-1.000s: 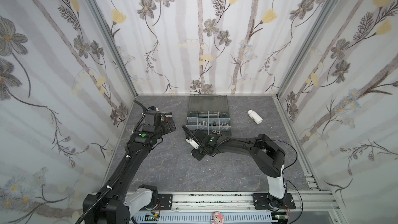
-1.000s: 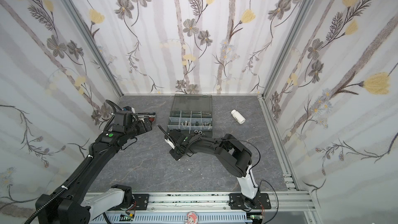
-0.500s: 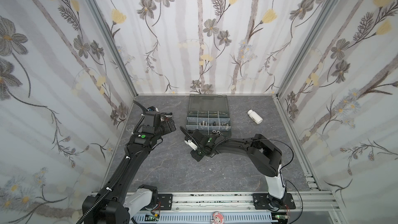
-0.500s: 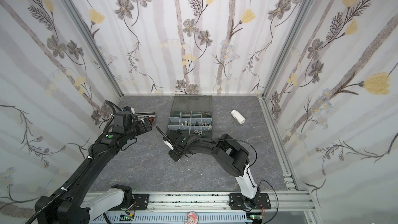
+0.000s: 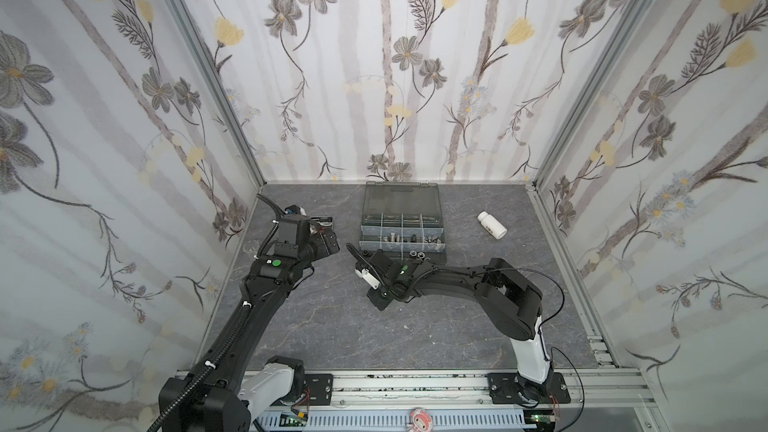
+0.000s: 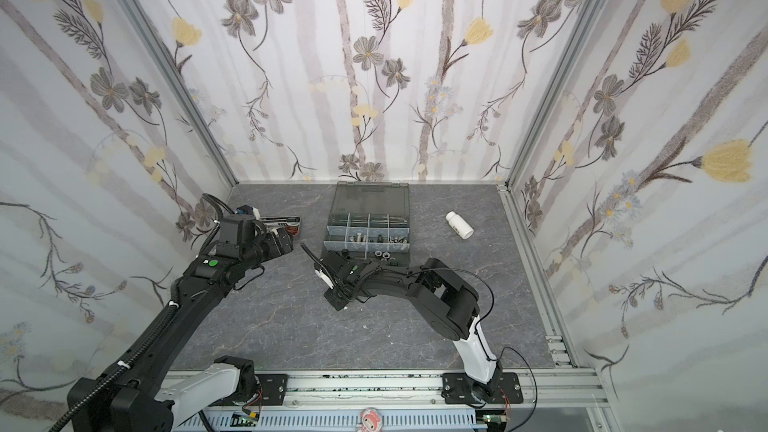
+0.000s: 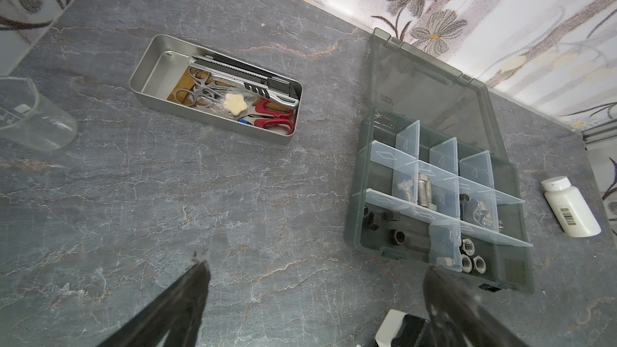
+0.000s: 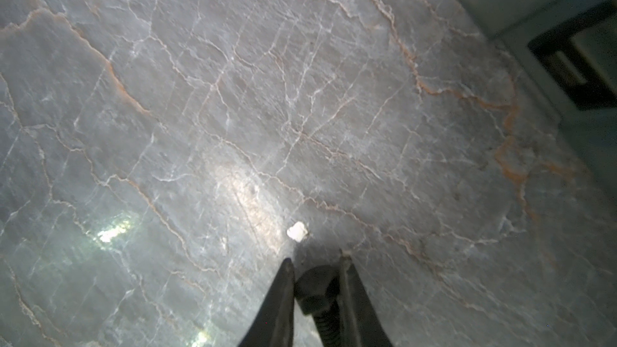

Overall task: Sort the screws and nuts into containers
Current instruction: Pick up the screw from the center of the table.

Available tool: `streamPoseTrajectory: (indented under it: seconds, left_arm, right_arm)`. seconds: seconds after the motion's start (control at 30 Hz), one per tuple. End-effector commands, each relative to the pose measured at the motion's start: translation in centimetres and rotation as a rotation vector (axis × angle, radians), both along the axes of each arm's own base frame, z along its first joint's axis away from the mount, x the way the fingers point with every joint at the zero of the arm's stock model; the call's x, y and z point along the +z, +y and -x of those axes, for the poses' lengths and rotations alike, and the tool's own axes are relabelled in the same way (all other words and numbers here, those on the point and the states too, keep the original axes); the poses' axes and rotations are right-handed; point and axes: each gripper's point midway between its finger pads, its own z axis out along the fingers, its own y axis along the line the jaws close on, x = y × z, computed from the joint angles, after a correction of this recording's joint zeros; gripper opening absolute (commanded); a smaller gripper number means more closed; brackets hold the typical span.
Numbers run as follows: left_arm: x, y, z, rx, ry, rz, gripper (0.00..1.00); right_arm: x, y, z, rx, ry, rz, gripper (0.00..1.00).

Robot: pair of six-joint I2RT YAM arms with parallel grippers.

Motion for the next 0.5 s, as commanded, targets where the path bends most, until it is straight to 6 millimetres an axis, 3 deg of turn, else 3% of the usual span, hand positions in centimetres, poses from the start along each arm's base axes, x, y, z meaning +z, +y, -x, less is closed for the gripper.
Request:
streamPoseTrajectory:
  seconds: [0.0,0.2,0.47]
  left_arm:
    - [0.7,0.1,-0.5,0.010,-0.028,0.005,1.00]
    - [0.8,-0.4,-0.3,-0.011,-0.027,0.027,1.00]
    - [1.2,-1.0,-0.2,-0.032,-0.027,0.054,1.00]
  right_arm:
    - [0.0,-0.7,0.3,0.005,0.004,0.034,0.20]
    - [1.9,-0.5,-0.2,-0.005,-0.023,0.000,0.19]
    - [5.9,-0.9,-1.4,-0.038,-0.059,-0.068,0.19]
